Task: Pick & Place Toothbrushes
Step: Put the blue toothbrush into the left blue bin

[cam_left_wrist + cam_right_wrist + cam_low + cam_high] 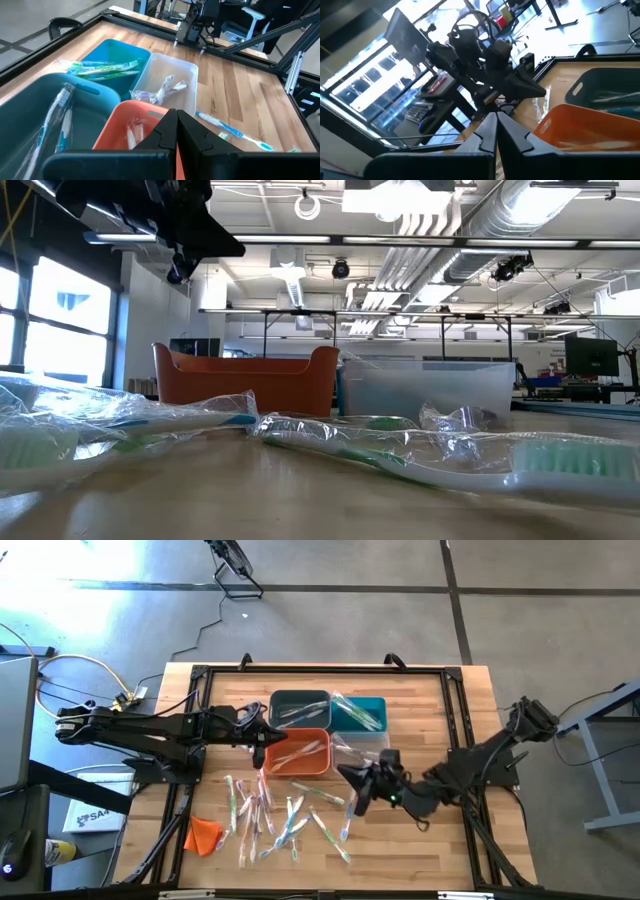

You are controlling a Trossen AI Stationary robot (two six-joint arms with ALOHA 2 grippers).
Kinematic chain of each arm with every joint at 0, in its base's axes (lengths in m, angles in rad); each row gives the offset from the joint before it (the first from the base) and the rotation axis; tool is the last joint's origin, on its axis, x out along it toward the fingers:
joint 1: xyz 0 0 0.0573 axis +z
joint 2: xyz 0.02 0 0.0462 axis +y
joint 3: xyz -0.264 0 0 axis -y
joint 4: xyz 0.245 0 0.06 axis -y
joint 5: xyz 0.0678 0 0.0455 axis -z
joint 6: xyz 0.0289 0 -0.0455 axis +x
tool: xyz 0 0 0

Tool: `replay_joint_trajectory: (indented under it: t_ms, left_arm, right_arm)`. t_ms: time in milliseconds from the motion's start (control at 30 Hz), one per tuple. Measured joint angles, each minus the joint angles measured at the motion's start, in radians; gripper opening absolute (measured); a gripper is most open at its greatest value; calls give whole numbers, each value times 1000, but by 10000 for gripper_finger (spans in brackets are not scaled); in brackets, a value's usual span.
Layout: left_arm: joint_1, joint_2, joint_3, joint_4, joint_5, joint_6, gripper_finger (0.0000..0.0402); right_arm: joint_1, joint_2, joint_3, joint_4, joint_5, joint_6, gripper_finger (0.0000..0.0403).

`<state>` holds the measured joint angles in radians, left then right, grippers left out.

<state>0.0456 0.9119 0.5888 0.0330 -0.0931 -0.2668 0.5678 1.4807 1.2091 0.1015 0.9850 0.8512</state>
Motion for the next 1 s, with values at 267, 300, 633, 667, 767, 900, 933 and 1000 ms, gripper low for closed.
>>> replay_joint_trajectory:
  t_ms: [267,300,633,667,767,900,933,1000]
  left_arm:
    - [0,0,0,-16,-1,-1,0]
    - [0,0,0,-16,-1,-1,0]
    - [0,0,0,-25,-1,0,0]
    - [0,0,0,-29,-2,0,0]
    - [0,0,0,-39,-2,0,0]
    - [0,0,0,-40,-2,0,0]
    - [0,0,0,-40,-3,0,0]
    - [0,0,0,-43,-5,0,0]
  right_arm:
    - [48,-1,41,16,74,-3,2]
    - [48,-2,44,15,64,-4,2]
    - [34,0,50,-65,5,133,3]
    - [32,0,50,-72,-3,150,3]
    - [15,0,57,-118,-39,200,3]
    - [-21,37,130,-342,-114,344,3]
    - [-34,53,156,-424,-145,402,3]
    - [-60,91,213,-582,-226,526,3]
